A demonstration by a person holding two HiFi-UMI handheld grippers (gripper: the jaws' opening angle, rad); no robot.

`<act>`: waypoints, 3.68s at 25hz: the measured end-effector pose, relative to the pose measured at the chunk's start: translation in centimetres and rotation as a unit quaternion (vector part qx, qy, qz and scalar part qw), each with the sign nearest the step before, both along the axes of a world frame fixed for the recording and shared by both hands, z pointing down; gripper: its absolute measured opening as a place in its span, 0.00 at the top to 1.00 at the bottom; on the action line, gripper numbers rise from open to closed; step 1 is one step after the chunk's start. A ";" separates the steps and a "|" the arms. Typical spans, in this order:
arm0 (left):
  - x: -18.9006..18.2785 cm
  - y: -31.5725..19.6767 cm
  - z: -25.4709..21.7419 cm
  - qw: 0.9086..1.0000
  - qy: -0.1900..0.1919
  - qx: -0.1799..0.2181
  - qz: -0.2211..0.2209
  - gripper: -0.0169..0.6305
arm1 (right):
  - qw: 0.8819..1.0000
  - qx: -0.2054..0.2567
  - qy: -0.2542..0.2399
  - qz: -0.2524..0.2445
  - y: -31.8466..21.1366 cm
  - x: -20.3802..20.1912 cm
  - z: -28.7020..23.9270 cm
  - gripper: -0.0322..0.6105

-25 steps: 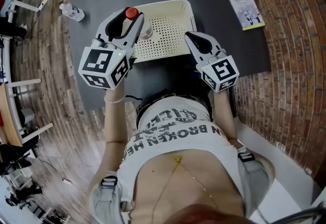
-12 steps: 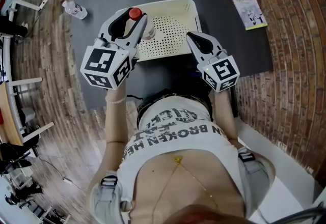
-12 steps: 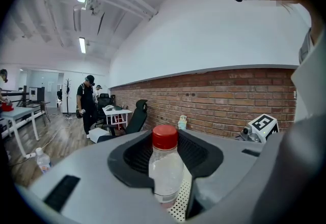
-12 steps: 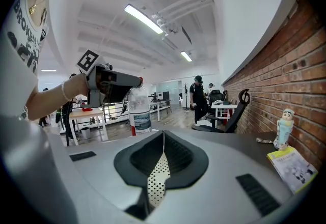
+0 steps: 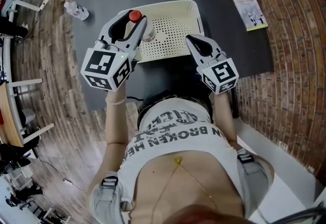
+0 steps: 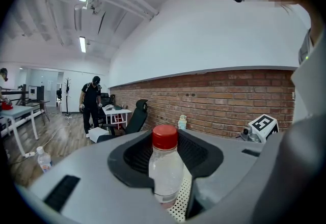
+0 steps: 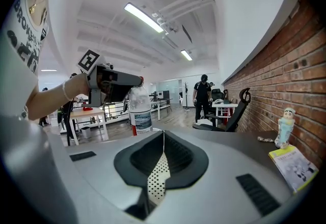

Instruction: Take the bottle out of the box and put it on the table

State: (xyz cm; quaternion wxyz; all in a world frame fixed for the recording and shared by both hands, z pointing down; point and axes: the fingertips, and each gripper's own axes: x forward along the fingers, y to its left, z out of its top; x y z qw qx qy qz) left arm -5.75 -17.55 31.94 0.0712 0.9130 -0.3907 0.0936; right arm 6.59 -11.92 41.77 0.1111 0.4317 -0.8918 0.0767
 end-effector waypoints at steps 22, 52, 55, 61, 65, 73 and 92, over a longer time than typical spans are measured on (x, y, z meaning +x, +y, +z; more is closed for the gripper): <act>-12.6 0.2 -0.1 0.994 0.009 0.000 -0.106 0.75 | 1.000 -0.015 0.011 -0.010 0.6 -4.4 0.8 0.94; -21.3 0.4 2.0 0.987 0.008 -0.020 -0.158 0.75 | 0.999 -0.021 0.020 -0.024 -1.0 -9.0 0.8 0.94; -21.4 0.3 2.2 0.987 0.009 -0.022 -0.157 0.75 | 0.999 -0.020 0.020 -0.023 -1.0 -9.0 0.8 0.94; -21.5 0.3 2.6 0.987 0.006 -0.025 -0.158 0.75 | 0.999 -0.023 0.022 -0.023 -1.1 -9.0 1.0 0.94; -21.7 0.3 3.2 0.987 0.004 -0.028 -0.158 0.75 | 0.999 -0.025 0.022 -0.023 -1.1 -9.2 1.1 0.94; -21.9 0.6 5.5 0.986 -0.006 -0.039 -0.165 0.75 | 0.999 -0.025 0.023 -0.021 -1.1 -9.1 1.2 0.94; -22.3 1.7 16.1 0.974 -0.004 -0.102 -0.202 0.75 | 0.999 -0.035 0.027 -0.024 -1.1 -9.3 2.0 0.94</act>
